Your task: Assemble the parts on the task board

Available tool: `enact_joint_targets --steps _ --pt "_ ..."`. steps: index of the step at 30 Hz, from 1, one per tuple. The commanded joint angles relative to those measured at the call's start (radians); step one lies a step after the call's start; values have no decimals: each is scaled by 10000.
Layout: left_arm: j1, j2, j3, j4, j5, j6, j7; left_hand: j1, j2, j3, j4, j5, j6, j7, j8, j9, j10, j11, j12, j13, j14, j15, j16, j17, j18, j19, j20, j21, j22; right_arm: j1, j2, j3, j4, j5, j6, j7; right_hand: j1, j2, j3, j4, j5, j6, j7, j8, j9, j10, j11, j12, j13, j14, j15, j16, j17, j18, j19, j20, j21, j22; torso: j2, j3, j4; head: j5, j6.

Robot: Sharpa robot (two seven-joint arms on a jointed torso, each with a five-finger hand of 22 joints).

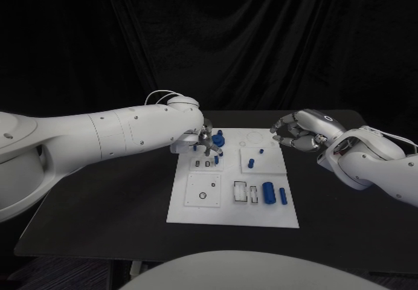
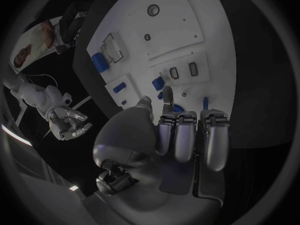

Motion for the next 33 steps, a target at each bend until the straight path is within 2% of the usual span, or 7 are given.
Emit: enact_joint_targets --steps 1,4,12,17,22,28,33 --pt "-94 77 11 -42 -43 63 134 96 -27 76 -10 35 88 -12 -43 15 1043 -87 24 2610 1056 -61 26 2630 -61 1051 -73 -34 2631 -47 7 7 -27 1 10 -213 47 19 61 -8 74 30 40 29 -13 1061 77 26 2629 1051 81 25 2634 -136 -8 89 -15 1992 -3 17 -24 55 -8" --pt "-159 112 11 -76 -43 -52 260 162 -57 142 -44 97 84 -24 -102 59 1043 -101 24 2610 1056 -75 26 2630 -61 1051 -86 -34 2631 -63 33 7 -44 1 25 -217 44 21 65 -7 89 30 43 28 -14 1061 82 26 2629 1051 85 25 2634 -137 -5 91 -10 1993 0 18 -49 75 -8" --pt "-249 188 11 -139 -43 -307 678 191 -67 194 -48 168 77 -22 -148 100 1043 -106 24 2610 1056 -83 26 2630 -61 1051 -95 -34 2631 -96 52 7 -69 1 98 -268 39 25 71 -5 111 29 47 27 -17 1061 90 26 2629 1051 90 25 2634 -134 -10 95 -19 1990 -2 -2 21 18 -8" --pt "-270 230 11 -211 -43 -353 816 189 -67 197 -45 172 79 -22 -151 103 1043 -106 24 2610 1056 -84 26 2630 -61 1051 -96 -34 2631 -106 64 7 -87 1 149 -309 31 34 79 1 134 28 52 25 -19 1061 98 26 2629 1051 96 25 2634 -134 -10 100 -19 1989 0 -25 -3 91 -8" --pt "-288 267 11 -288 -42 -355 841 177 -68 202 -32 182 76 -18 -166 110 1043 -104 24 2610 1056 -84 26 2630 -61 1051 -97 -34 2631 -112 78 7 -97 1 206 -348 29 41 86 2 147 26 55 24 -21 1061 102 26 2629 1051 100 25 2634 -134 -11 103 -21 1988 -21 -36 21 39 -8" --pt "-314 289 11 -342 -42 -335 835 191 -72 237 -32 223 106 -27 -181 140 1043 -108 24 2610 1056 -87 26 2630 -61 1051 -100 -34 2631 -114 76 7 -72 1 260 -412 27 44 90 2 156 24 57 22 -23 1061 106 26 2629 1051 103 25 2634 -129 -20 106 -40 1982 -36 2 20 -4 -8" --pt "-361 318 11 -401 -42 -421 844 213 -87 303 -31 273 236 -58 -227 168 1043 -129 24 2610 1056 -101 26 2630 -61 1051 -111 -34 2631 -115 90 7 -82 1 270 -417 30 41 97 -3 172 13 62 15 -28 1061 112 26 2629 1051 108 25 2634 -120 -40 110 -77 1970 -27 -1 11 4 -8"
